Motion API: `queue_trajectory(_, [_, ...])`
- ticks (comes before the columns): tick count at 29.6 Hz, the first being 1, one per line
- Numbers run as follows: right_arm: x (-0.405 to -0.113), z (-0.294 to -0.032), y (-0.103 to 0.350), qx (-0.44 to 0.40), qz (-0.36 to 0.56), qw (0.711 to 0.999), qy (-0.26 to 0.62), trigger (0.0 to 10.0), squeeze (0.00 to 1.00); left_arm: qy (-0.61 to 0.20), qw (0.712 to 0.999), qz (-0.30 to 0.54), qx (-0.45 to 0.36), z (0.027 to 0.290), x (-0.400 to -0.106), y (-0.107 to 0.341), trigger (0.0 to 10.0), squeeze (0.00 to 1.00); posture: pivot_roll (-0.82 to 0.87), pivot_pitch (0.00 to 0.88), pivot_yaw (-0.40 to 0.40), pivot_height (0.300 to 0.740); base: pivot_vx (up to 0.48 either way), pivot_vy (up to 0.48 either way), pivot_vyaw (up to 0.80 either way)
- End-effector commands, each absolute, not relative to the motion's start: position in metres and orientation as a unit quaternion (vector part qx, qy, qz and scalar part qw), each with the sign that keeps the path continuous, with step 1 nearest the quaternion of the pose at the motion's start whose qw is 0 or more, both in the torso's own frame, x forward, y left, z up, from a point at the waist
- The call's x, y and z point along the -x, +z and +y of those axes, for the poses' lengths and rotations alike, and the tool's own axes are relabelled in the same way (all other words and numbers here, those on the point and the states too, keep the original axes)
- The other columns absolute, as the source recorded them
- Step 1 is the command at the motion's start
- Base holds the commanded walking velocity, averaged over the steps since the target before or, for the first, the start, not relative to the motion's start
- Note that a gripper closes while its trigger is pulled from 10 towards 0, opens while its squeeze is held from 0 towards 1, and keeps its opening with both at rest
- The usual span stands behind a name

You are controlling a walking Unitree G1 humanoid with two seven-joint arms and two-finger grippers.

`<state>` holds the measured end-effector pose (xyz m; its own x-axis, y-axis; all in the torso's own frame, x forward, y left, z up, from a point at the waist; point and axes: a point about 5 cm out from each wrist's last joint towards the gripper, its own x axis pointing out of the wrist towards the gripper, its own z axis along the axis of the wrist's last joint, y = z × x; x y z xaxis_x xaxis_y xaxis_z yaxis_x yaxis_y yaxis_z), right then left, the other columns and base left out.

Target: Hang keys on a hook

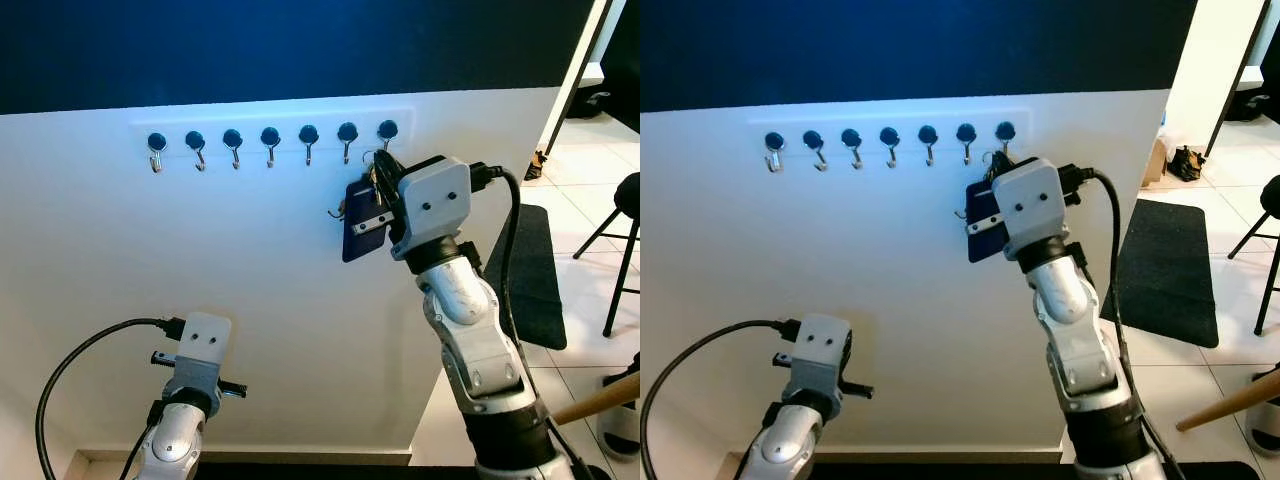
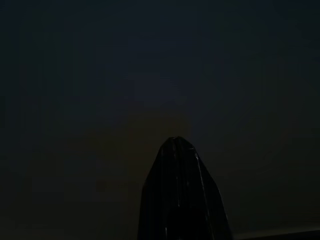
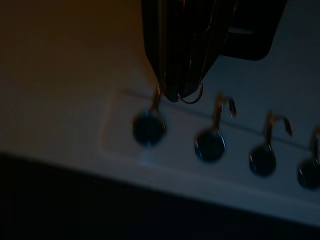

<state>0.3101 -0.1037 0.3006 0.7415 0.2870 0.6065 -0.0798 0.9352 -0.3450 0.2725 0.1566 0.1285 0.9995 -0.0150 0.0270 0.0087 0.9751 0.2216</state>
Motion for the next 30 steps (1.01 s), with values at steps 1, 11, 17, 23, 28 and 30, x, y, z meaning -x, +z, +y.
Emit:
queue_trajectory(1, [-0.307, -0.104, 0.296, 0.145, -0.338, 0.925, 0.09, 10.0, 0.0, -0.003, 0.994, -0.006, -0.11, 0.156, -0.272, 0.124, 10.0, 0.0, 0.02, 0.136, 0.083, 0.74, 0.0, 0.0, 0.0])
queue_trajectory(11, [-0.312, -0.114, 0.281, 0.076, -0.275, 0.958, 0.042, 10.0, 0.0, -0.015, 0.994, -0.008, -0.11, 0.151, -0.275, 0.125, 10.0, 0.0, 0.01, 0.139, 0.098, 0.74, 0.0, 0.0, 0.0])
queue_trajectory(17, [-0.31, -0.105, 0.297, 0.162, -0.324, 0.93, 0.065, 10.0, 0.0, -0.018, 0.994, -0.009, -0.109, 0.15, -0.275, 0.125, 10.0, 0.0, 0.01, 0.14, 0.097, 0.74, 0.0, 0.0, 0.0])
queue_trajectory(23, [-0.303, -0.098, 0.309, 0.227, -0.368, 0.899, 0.068, 10.0, 0.0, -0.016, 0.994, -0.009, -0.108, 0.149, -0.274, 0.125, 10.0, 0.0, 0.02, 0.141, 0.09, 0.74, 0.0, 0.0, 0.0])
queue_trajectory(28, [-0.299, -0.093, 0.307, 0.249, -0.377, 0.889, 0.072, 10.0, 0.0, -0.014, 0.994, -0.009, -0.108, 0.15, -0.274, 0.125, 10.0, 0.0, 0.02, 0.142, 0.088, 0.74, 0.0, 0.0, 0.0])
queue_trajectory(30, [-0.298, -0.091, 0.307, 0.255, -0.384, 0.884, 0.072, 10.0, 0.0, -0.014, 0.994, -0.009, -0.108, 0.15, -0.273, 0.125, 10.0, 0.0, 0.02, 0.141, 0.089, 0.74, 0.0, 0.0, 0.0])
